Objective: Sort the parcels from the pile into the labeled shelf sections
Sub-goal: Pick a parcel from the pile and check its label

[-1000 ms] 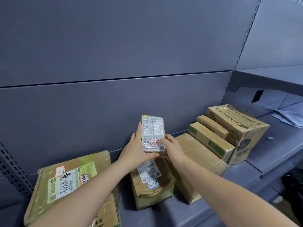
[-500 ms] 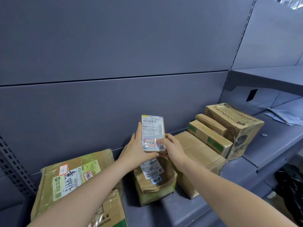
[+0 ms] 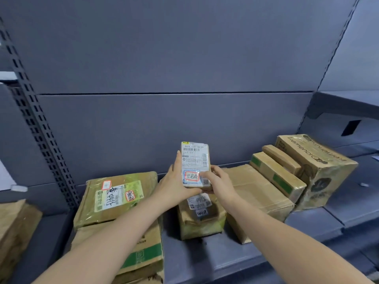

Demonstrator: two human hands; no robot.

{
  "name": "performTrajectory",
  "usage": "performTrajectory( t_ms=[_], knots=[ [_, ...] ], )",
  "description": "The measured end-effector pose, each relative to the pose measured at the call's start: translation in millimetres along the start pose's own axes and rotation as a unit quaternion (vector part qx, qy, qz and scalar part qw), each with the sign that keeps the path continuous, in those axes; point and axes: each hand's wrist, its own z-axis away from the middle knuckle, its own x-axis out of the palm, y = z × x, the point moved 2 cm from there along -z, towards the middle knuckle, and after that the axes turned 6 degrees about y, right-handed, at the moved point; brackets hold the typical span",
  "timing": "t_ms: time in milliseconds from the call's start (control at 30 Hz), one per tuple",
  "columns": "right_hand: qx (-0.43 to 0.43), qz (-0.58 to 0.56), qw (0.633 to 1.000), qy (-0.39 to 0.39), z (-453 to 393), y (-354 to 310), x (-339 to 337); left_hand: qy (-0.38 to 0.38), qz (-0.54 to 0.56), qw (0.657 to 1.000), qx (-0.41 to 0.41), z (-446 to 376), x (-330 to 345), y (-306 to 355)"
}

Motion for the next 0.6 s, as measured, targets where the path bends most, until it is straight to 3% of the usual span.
performTrajectory(
  t_ms=[333, 600],
  knots=[
    [-0.01, 0.025, 0.999, -0.039, 40, -2, 17, 0.064, 0.0, 0.998, -0.018, 56, -21, 1],
    [-0.013, 0.021, 0.997, -0.074, 81, -4, 47, 0.072, 0.009, 0.996, -0.048, 106, -50, 0]
  ],
)
